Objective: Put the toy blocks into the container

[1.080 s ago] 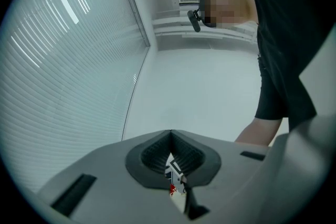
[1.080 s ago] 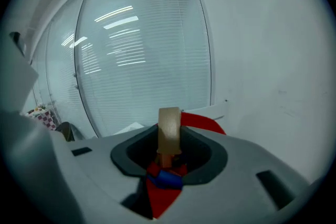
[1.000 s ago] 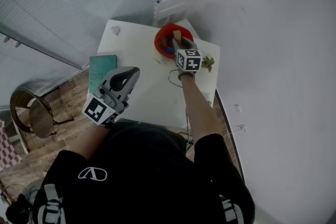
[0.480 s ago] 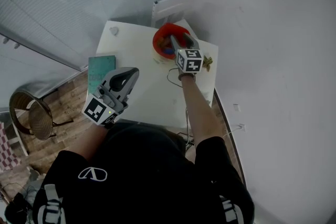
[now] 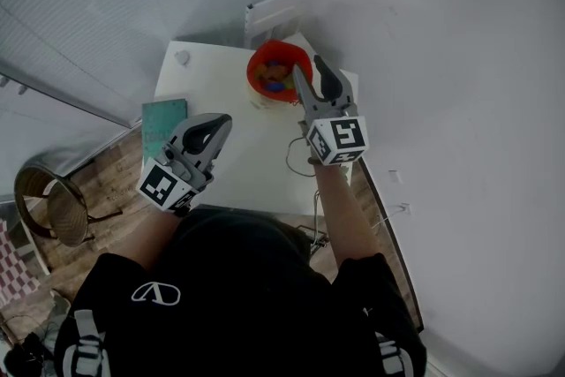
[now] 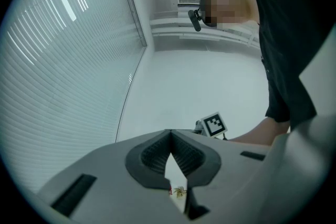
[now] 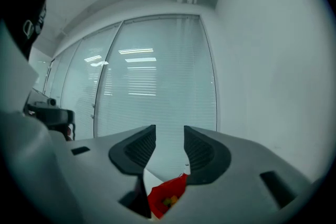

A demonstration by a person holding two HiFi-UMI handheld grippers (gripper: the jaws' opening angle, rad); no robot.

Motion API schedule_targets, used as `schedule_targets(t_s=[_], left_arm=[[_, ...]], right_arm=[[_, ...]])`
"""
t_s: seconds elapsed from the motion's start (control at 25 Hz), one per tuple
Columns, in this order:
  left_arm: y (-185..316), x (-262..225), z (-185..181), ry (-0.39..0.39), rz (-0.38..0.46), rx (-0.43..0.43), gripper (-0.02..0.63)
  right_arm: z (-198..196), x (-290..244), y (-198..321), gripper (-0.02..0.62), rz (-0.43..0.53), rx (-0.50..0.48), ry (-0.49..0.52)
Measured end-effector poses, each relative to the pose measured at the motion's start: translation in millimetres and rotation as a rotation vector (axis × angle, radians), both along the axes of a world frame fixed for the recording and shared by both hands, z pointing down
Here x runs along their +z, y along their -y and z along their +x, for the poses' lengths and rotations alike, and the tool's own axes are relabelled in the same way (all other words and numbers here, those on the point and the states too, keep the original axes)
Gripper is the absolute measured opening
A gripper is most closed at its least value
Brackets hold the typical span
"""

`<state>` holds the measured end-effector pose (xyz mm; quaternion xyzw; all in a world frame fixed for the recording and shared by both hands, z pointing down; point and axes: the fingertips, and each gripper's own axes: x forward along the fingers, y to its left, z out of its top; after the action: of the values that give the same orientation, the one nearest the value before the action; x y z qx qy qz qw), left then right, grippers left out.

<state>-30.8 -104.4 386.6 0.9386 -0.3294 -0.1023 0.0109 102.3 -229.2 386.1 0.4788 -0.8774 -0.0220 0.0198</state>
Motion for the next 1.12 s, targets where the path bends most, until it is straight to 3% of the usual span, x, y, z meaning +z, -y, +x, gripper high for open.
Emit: schedule_targets(t_s=[0.32,0.64,1.12], left_arm=[[4,-4,12,0.006,0.010,0.041,0.005],[6,-6,24,0.007,0.015,0.085,0.005],[6,-8,26,0.000,0.016,0.096,0.005]], right_arm=[[14,-36,-77,0.102,0.109,0.018,0.008],[23,-20,-118,0.003,0.066,0.059,0.051],[37,-5,-139,0.000,0.065,0.146,0.073]])
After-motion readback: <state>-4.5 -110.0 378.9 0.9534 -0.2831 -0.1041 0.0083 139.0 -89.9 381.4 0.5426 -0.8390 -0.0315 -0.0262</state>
